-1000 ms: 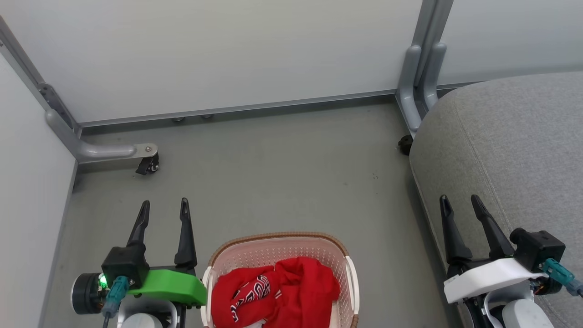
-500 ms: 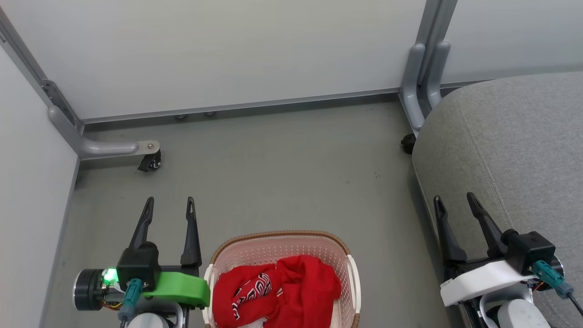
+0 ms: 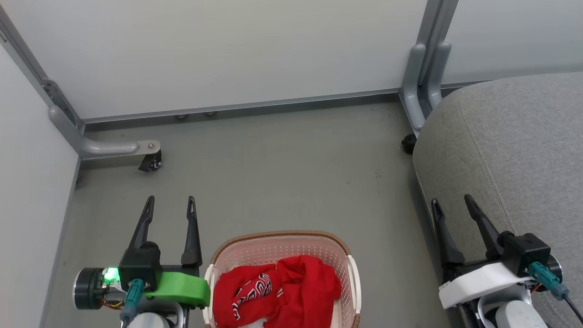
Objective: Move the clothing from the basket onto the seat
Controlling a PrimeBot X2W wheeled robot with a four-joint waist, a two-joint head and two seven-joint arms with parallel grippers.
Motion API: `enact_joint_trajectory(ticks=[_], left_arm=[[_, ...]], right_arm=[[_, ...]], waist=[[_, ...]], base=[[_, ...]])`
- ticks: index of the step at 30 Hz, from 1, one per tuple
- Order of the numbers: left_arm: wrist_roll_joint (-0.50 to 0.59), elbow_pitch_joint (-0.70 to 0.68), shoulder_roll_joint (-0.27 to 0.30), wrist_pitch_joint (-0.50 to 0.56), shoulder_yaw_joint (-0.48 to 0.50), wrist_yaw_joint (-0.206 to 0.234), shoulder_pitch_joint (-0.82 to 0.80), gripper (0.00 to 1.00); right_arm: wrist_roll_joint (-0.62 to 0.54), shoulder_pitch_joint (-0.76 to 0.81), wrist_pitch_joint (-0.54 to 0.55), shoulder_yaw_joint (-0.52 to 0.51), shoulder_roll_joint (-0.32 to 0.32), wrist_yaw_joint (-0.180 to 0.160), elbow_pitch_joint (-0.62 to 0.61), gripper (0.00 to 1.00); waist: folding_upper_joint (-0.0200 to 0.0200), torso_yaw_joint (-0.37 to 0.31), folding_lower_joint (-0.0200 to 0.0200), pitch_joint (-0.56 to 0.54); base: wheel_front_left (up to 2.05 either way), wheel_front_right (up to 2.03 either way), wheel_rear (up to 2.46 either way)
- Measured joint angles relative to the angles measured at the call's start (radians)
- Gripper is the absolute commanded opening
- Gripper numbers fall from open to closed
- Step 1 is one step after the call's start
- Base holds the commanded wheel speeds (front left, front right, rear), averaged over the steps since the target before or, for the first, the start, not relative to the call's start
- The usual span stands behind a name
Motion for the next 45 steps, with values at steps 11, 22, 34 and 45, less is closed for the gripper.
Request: enact_joint_trajectory(ticks=[11,22,34,45], left_arm=[[-0.002,0.001,0.000,0.000,0.000,-0.001,-0.002,1.00],[-0.002,0.014,0.000,0.000,-0.028,-0.021,-0.034,1.00],[0.022,0.092,0.001,-0.001,-0.103,-0.075,-0.120,1.00],[0.059,0.211,0.011,-0.001,-0.160,-0.112,-0.218,1.00]], right_arm=[[-0.002,0.000,0.000,0.001,0.000,0.000,0.010,1.00],[-0.001,-0.016,0.000,0.010,0.000,0.000,0.012,1.00],[0.002,-0.068,0.000,0.031,-0.001,0.000,-0.005,1.00],[0.021,-0.141,0.000,0.060,-0.001,0.000,-0.039,1.00]], waist=[[0.0000,-0.003,0.0000,0.006],[0.0000,-0.025,0.0000,0.030],[0.0000,-0.088,0.0000,0.106],[0.0000,-0.179,0.0000,0.214]], base=[[0.00,0.00,0.00],[0.00,0.00,0.00],[0.00,0.00,0.00],[0.00,0.00,0.00]])
